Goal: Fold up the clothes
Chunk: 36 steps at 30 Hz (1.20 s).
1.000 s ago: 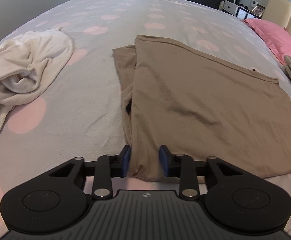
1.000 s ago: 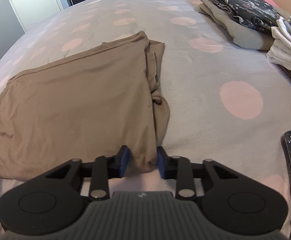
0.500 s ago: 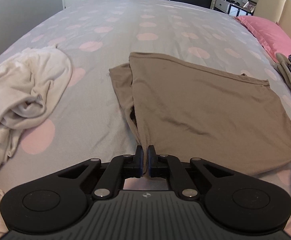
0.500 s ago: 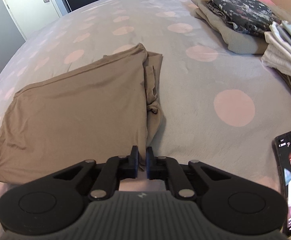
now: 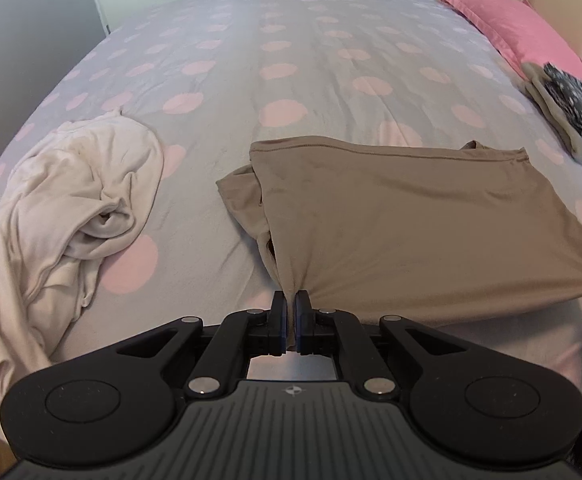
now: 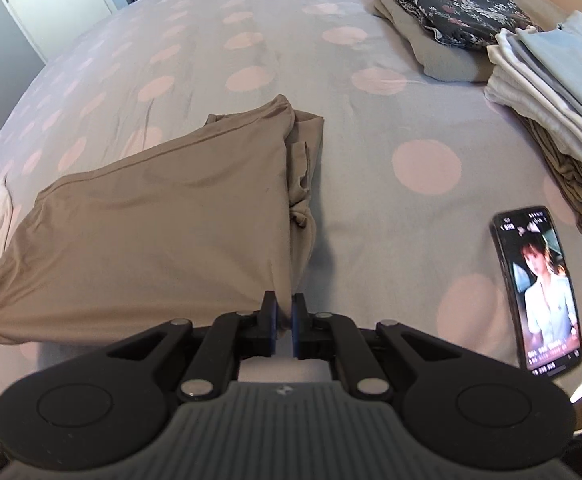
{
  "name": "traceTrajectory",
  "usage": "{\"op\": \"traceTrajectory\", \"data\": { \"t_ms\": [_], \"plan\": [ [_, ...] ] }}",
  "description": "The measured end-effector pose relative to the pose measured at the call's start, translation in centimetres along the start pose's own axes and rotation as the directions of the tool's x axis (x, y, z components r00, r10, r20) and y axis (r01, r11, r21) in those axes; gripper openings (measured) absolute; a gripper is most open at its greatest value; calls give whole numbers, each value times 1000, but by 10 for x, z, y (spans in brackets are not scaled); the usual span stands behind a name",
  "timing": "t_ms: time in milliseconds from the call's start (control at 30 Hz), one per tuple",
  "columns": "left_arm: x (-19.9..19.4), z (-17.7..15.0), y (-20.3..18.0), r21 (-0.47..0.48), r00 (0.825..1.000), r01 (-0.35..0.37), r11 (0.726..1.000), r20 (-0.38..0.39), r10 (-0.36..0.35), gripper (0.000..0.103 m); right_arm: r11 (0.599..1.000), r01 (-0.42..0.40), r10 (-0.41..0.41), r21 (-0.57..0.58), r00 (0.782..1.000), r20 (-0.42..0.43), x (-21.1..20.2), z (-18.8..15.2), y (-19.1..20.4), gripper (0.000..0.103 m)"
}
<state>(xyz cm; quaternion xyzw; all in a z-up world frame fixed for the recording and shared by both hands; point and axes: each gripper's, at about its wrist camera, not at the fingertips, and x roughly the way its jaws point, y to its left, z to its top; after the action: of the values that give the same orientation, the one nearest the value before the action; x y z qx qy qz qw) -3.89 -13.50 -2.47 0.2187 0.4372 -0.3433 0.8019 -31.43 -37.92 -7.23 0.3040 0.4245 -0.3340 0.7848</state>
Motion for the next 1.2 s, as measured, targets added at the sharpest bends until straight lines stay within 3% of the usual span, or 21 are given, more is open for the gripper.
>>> {"op": "traceTrajectory", "data": {
  "t_ms": [267,400,900,1033,1100,1200],
  "plan": [
    [-21,-31,1,53,996,-1,999,-90,6,2,998,5,-10,-70,997,-78,-24,-44,3,7],
    [-14,-48,2,71,989,3,997,-146,8,2,991,21,-37,-129,992,-117,-21,-62,6,8],
    [28,-74,-9,132,959,-9,991,-279,46,3,983,46,-88,-180,969,-231,21,-75,5,9],
    [27,-74,-14,150,955,-11,989,-291,55,4,974,67,-123,-214,957,-263,25,-78,8,18],
    [22,-73,-16,168,956,-14,986,-285,62,11,969,73,-138,-237,953,-271,24,-79,10,25],
    [11,-65,-15,146,964,18,989,-264,21,15,968,79,-140,-239,957,-253,16,-75,10,29]
  ]
}}
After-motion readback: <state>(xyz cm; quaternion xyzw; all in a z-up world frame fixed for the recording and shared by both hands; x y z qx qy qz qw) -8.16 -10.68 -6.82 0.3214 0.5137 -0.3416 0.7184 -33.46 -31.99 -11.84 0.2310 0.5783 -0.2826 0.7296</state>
